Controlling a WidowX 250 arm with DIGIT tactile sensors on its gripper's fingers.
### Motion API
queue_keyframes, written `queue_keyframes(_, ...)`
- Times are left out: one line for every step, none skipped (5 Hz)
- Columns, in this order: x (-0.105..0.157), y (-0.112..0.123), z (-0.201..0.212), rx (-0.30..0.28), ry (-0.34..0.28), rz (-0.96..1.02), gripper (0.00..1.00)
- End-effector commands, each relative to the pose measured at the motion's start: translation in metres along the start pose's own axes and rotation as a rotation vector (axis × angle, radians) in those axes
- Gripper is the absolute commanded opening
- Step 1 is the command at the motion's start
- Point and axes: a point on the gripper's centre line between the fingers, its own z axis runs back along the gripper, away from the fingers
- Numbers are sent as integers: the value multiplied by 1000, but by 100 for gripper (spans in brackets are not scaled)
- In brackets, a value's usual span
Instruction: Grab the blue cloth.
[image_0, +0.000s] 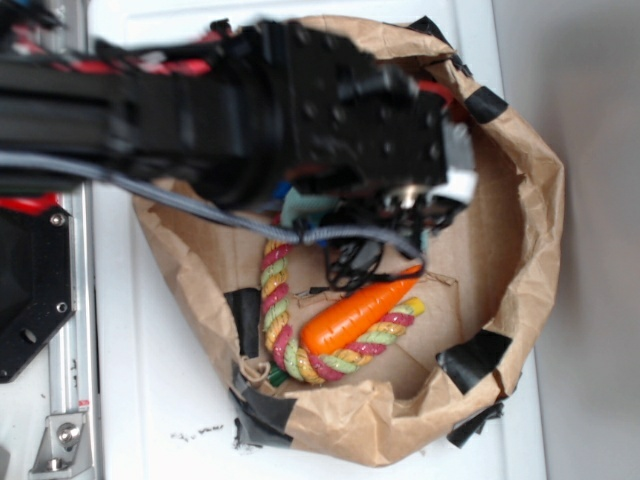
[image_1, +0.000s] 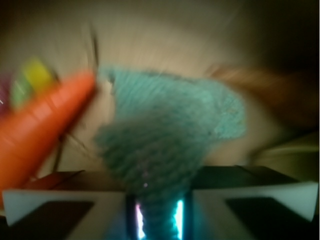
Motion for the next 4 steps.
queue_keyframes(-3,-7,116,14,-45,114,0)
queue_keyframes(-21,-17,130,-38,13,148,0)
queue_keyframes(-20,-23,128,-15,-4,131,0)
queue_keyframes(-11,-23,116,2,-14,136,0)
